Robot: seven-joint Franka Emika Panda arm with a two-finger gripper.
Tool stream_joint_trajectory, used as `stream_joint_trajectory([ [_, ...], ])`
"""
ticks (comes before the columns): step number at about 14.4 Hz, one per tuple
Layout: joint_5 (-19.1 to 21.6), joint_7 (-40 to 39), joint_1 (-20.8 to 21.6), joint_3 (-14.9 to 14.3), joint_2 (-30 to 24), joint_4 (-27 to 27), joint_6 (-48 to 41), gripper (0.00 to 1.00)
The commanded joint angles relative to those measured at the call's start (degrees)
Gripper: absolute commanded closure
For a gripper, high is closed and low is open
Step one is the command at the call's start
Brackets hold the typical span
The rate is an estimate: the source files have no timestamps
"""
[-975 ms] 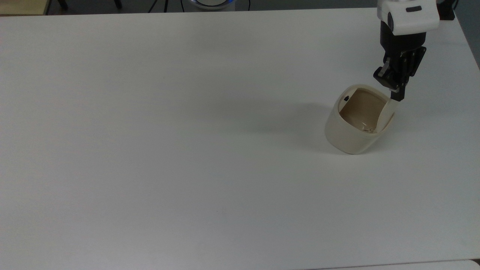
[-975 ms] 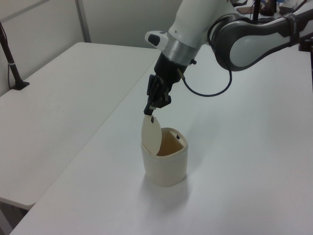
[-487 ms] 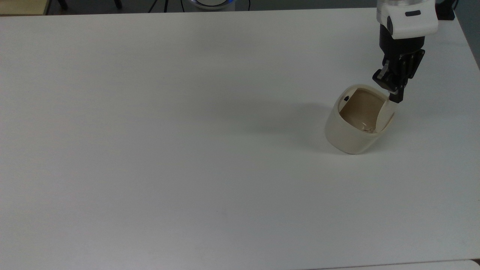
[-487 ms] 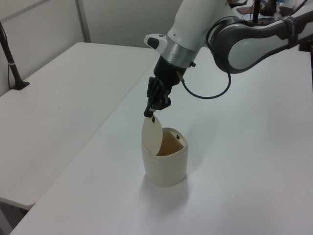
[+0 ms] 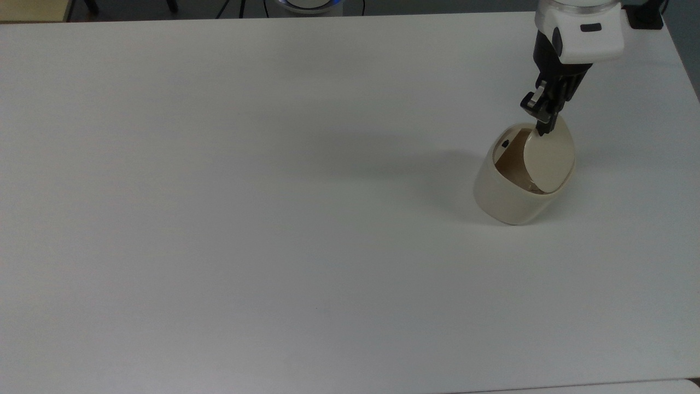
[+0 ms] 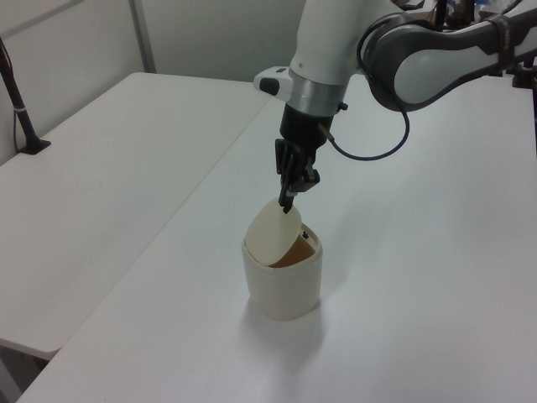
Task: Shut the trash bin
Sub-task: 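Push the lid over and down onto the bin's rim with the gripper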
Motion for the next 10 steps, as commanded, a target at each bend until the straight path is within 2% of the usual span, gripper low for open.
stream_joint_trajectory([
  [1, 1.4, -2.4, -0.5, -0.6, -0.1, -3.1, -1.0, 1.0],
  [10, 0.9, -2.7, -0.5, -0.5, 3.5, -5.5, 1.6, 1.0],
])
